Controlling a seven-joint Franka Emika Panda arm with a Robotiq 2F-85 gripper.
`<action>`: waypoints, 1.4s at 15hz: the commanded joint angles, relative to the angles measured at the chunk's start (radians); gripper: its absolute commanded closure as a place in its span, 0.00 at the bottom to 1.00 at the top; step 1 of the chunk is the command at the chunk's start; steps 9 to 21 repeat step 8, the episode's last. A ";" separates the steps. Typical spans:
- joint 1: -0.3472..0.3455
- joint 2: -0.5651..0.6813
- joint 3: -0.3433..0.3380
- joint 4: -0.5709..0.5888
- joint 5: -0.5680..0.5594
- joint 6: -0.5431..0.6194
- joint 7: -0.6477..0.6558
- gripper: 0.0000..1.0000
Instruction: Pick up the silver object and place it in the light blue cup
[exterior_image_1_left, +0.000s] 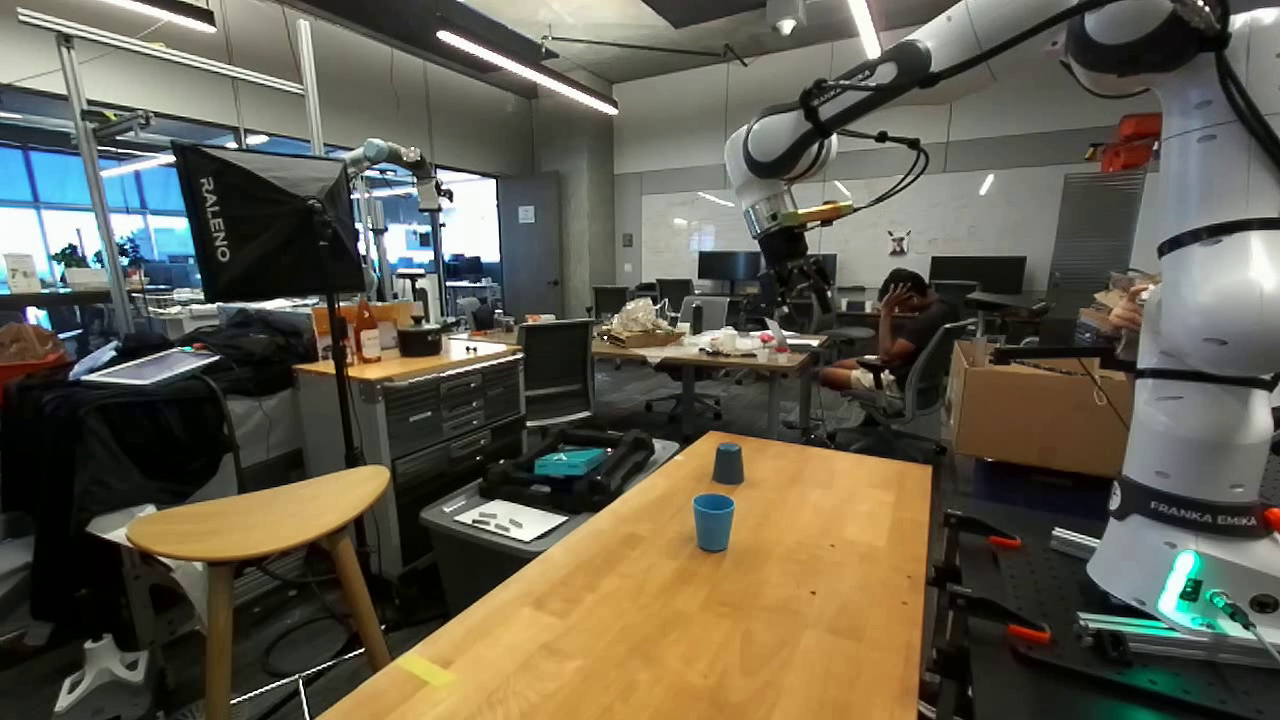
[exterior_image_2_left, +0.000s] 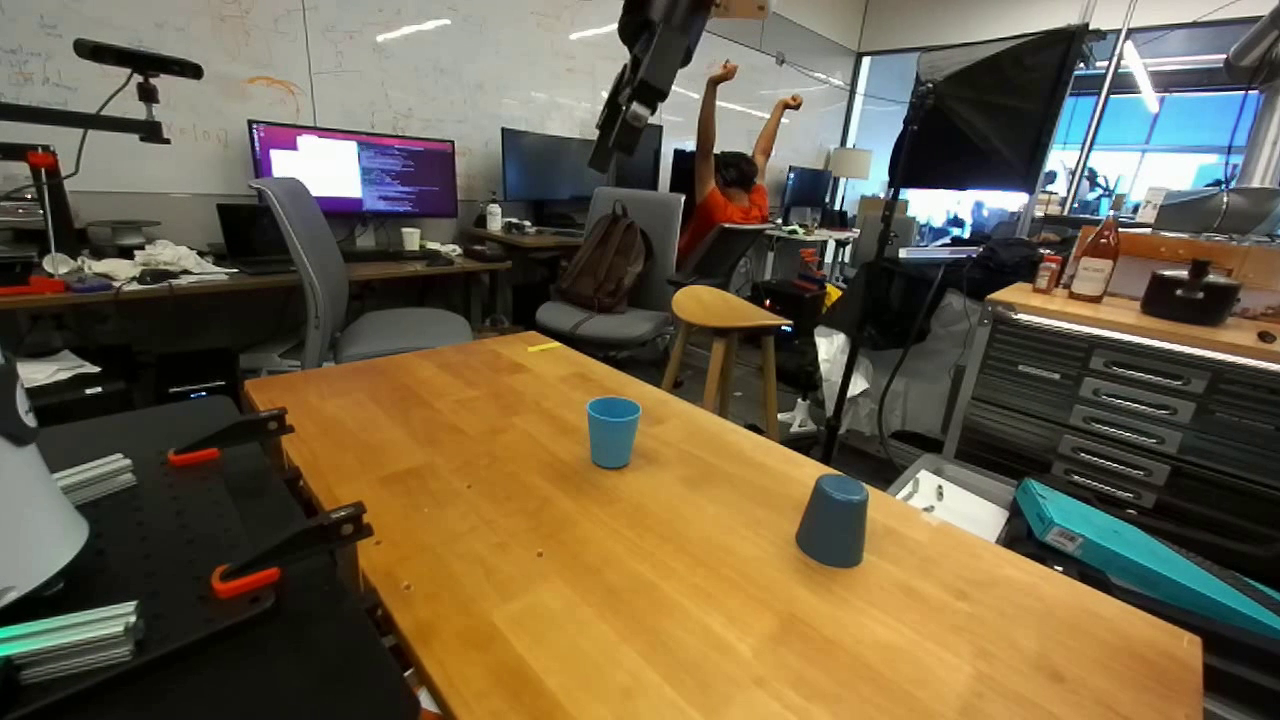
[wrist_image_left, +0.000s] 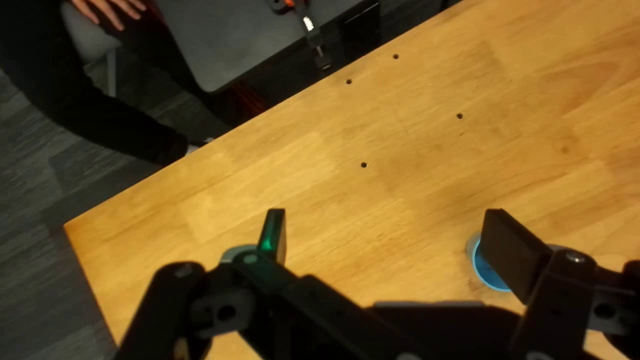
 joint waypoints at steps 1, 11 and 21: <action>0.023 -0.067 0.018 -0.015 -0.124 0.063 -0.049 0.00; 0.014 -0.059 0.016 0.001 -0.054 0.141 0.002 0.00; 0.014 -0.059 0.016 0.001 -0.054 0.141 0.002 0.00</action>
